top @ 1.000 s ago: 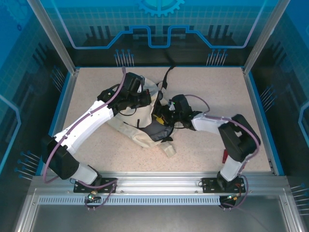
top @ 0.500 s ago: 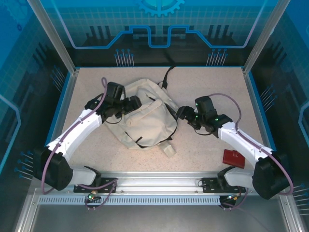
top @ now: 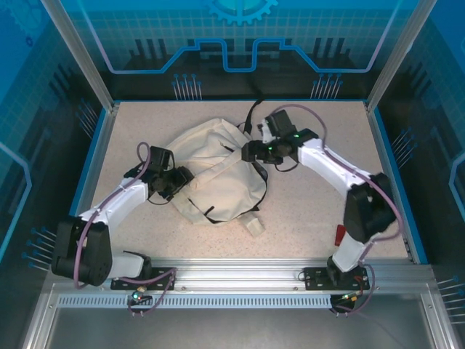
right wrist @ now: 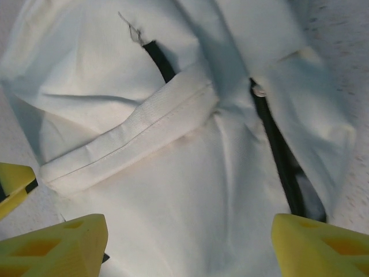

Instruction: Pack the student bag

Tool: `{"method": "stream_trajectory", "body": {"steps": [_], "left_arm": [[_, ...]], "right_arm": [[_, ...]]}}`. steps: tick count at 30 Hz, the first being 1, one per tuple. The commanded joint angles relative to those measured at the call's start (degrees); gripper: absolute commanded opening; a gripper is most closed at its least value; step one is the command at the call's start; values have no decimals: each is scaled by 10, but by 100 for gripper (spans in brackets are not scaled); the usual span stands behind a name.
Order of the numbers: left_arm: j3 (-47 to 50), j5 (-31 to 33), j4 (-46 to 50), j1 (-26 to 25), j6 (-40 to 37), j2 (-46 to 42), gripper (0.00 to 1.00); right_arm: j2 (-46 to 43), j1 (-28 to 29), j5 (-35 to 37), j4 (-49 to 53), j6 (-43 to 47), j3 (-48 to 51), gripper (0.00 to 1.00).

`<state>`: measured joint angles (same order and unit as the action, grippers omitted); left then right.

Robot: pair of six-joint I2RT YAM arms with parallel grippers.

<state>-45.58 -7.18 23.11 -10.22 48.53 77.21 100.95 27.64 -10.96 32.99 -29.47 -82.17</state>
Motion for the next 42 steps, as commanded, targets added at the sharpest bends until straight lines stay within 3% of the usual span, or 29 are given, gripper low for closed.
{"method": "stream_trajectory", "body": {"steps": [1,8,16,23,28,33,37,42], "left_arm": [[-3,-35,-52,4,12,30,59],[-40,-89,-116,3,-4,99,41],[-109,-131,-126,-15,-38,181,28],[-200,-144,-106,-48,-65,258,27],[-246,-133,-82,-55,-78,280,31],[-237,-102,-38,-54,-84,231,45],[-181,-73,-12,-46,-70,170,60],[-94,-46,-7,-25,-44,95,70]], "right_arm": [[56,8,-36,49,50,-37,73],[102,6,-127,19,73,-17,59],[99,-21,-120,1,57,41,31],[52,-45,-37,-17,12,98,21],[9,-70,11,-33,-38,141,23],[-50,-56,42,1,-34,130,38],[-104,-16,89,52,-41,107,55],[-133,57,94,69,-130,107,58]]}}
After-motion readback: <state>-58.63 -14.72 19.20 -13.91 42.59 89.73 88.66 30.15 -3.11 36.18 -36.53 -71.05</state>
